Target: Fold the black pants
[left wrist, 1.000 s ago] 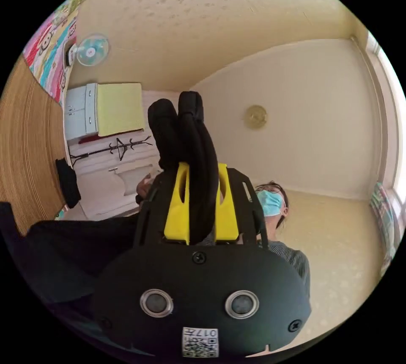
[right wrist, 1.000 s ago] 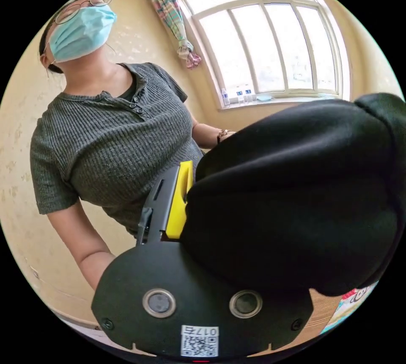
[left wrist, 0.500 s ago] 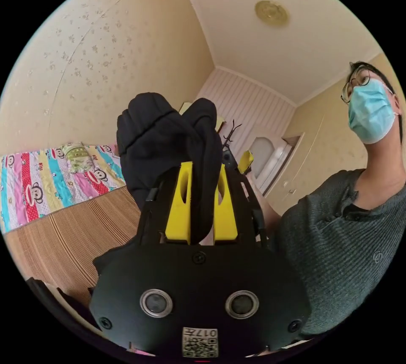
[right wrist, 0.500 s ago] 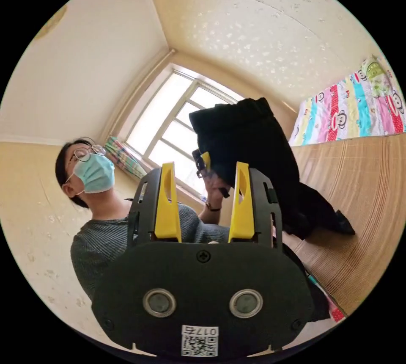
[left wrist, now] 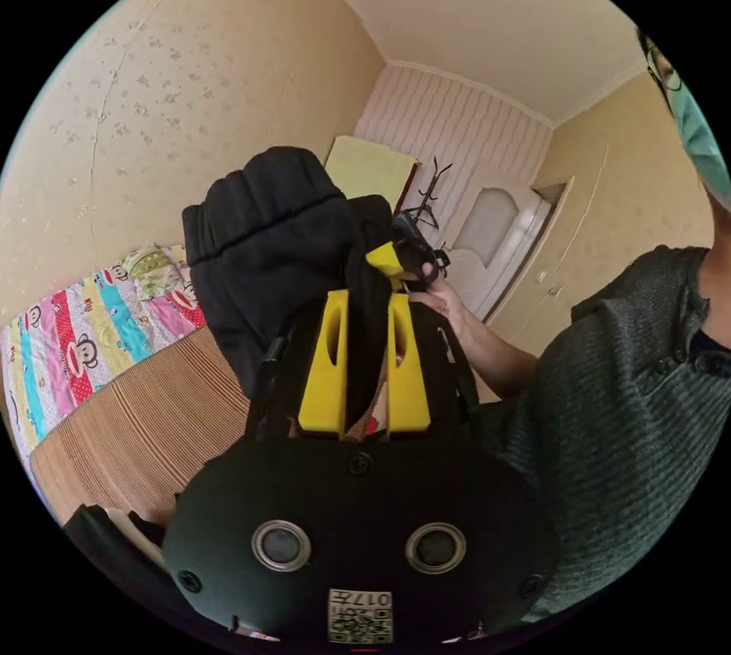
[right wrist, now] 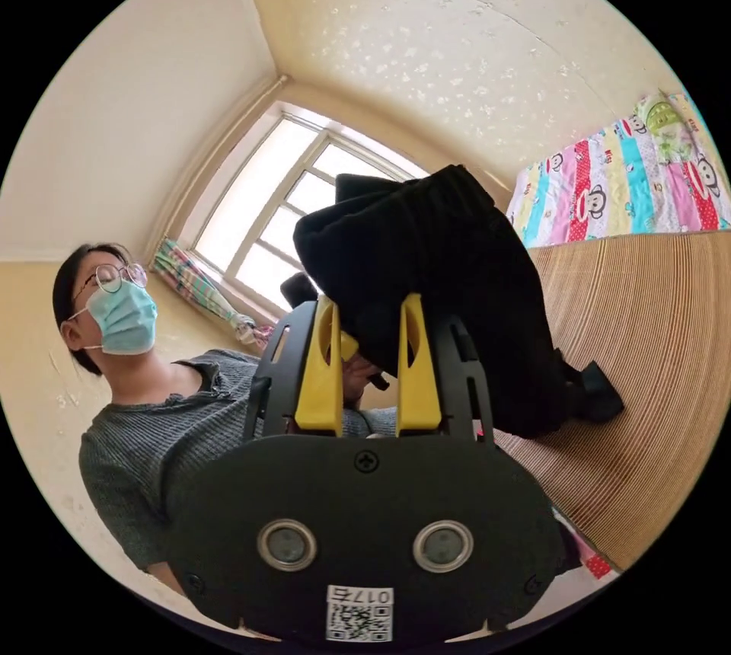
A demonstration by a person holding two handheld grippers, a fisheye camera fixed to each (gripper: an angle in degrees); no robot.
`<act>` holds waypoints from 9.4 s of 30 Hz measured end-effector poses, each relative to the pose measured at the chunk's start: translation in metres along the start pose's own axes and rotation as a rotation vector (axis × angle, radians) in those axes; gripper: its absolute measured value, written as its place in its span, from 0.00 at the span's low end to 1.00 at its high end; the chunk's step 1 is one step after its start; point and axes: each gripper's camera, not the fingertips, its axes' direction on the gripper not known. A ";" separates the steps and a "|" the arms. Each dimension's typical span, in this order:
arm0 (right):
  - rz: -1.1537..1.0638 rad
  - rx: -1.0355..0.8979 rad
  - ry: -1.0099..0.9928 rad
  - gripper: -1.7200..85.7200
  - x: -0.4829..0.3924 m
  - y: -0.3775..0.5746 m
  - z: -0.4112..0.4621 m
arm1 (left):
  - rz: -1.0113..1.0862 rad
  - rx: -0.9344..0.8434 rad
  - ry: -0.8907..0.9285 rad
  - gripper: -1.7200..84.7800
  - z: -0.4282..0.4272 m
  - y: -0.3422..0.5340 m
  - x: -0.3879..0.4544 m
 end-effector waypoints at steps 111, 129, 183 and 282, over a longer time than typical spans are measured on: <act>0.285 -0.495 0.865 0.05 -0.154 -0.123 -0.665 | -0.956 -0.622 -0.102 0.03 -0.123 0.329 -0.459; 0.266 -0.865 0.256 0.05 -0.092 -0.178 -0.772 | -0.997 -0.663 0.210 0.04 -0.066 0.338 -0.425; 0.891 -0.264 0.357 0.20 0.077 0.078 -0.818 | -1.368 -0.421 0.449 0.03 -0.394 0.483 -0.493; 0.619 -0.022 -0.160 0.05 0.121 -0.085 -0.746 | -1.131 0.183 0.381 0.07 -0.332 0.378 -0.468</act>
